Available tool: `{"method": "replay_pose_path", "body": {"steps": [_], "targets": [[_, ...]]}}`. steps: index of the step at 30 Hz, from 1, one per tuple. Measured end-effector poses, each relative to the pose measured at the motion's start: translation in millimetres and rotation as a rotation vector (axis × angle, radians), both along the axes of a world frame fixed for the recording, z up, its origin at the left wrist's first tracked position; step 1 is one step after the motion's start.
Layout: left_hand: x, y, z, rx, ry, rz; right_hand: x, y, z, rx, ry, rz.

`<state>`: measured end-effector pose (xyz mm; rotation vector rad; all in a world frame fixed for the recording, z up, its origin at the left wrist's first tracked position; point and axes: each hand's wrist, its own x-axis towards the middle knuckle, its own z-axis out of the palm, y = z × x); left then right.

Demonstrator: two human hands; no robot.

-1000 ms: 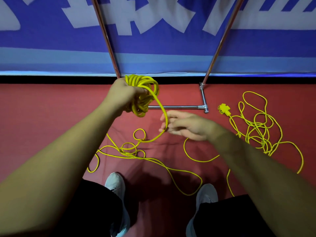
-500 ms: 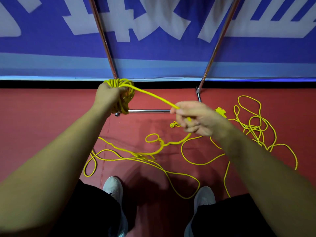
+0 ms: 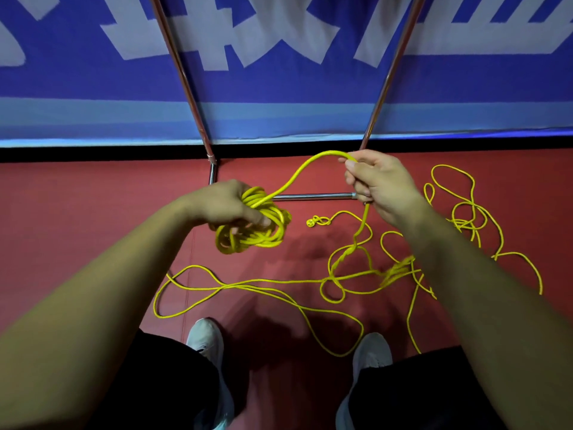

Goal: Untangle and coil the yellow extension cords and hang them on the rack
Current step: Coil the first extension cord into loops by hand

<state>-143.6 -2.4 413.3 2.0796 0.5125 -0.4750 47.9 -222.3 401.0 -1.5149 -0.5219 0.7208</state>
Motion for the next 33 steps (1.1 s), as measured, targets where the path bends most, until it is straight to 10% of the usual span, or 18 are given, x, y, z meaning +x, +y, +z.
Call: {"method": "replay_pose_path", "body": {"steps": [10,17,33], "targets": [[10,-8,16,-0.644,-0.408,0.244,4,8,-23,-0.149,-0.027,-0.132],[16,-3,23,-1.044,-0.559,0.56,-22,14,-34,-0.416,-0.07,0.21],[19,14,29,-1.065,-0.937,0.89,-77,29,-61,-0.407,0.182,0.329]]}}
